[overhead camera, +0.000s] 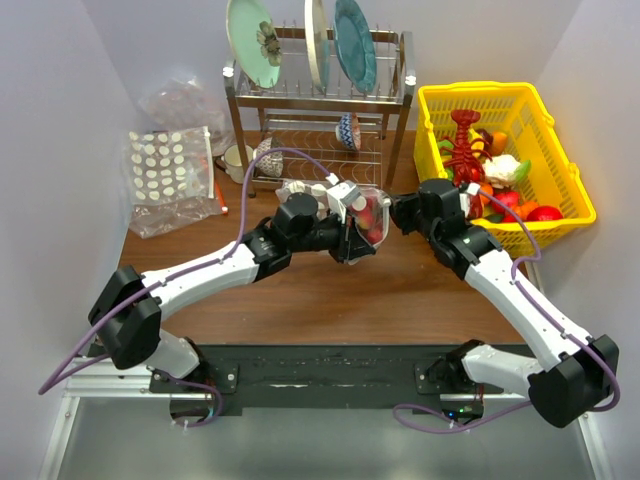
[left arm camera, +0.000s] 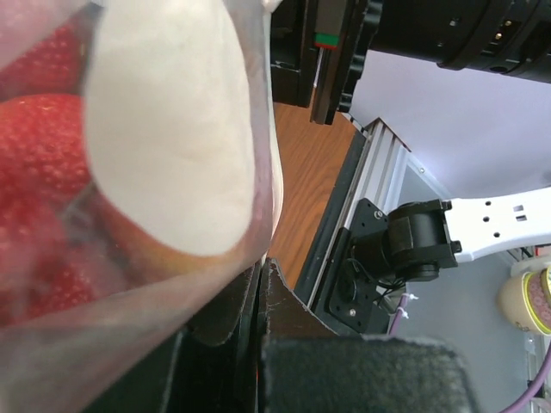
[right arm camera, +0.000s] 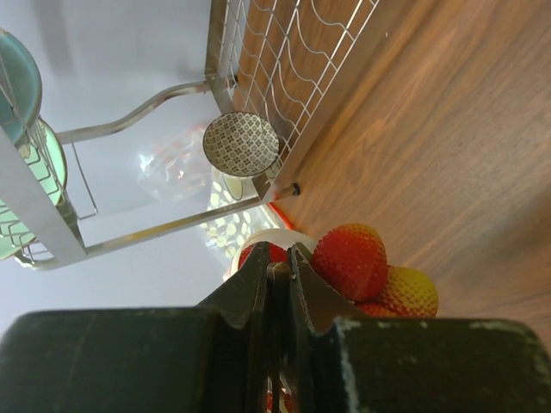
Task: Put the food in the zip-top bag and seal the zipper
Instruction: Place the fake fruit in the zipper food storage bag.
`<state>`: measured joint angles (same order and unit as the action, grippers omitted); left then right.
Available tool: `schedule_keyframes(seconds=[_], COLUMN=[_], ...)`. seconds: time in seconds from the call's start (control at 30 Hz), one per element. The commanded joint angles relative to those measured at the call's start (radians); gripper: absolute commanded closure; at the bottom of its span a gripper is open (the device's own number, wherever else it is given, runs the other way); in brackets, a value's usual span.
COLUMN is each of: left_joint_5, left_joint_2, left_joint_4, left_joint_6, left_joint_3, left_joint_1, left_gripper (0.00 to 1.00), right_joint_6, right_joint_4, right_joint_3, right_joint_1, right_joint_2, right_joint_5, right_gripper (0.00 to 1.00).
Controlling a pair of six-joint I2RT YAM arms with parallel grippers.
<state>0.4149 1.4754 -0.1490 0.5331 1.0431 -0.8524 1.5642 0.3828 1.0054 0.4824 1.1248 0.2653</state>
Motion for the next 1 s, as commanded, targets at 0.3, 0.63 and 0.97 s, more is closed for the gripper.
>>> schedule_keyframes(seconds=[0.3, 0.63, 0.97], left_joint_5=[-0.034, -0.019, 0.087], left_joint_2=[0.01, 0.033, 0.143], left_joint_4=[-0.126, -0.15, -0.496], left_joint_6=[0.01, 0.027, 0.209], left_joint_3=[0.051, 0.022, -0.124], left_joint_1=[0.004, 0.039, 0.032], left_gripper=[1.0, 1.0, 1.0], right_joint_6=[0.002, -0.087, -0.161], right_joint_4=[-0.022, 0.056, 0.16], right_joint_3=[-0.025, -0.018, -0.054], right_joint_1=[0.022, 0.022, 0.024], right_joint_2=[-0.031, -0.053, -0.102], right_joint_5=[-0.175, -0.206, -0.198], right_gripper=[1.0, 0.91, 0.71])
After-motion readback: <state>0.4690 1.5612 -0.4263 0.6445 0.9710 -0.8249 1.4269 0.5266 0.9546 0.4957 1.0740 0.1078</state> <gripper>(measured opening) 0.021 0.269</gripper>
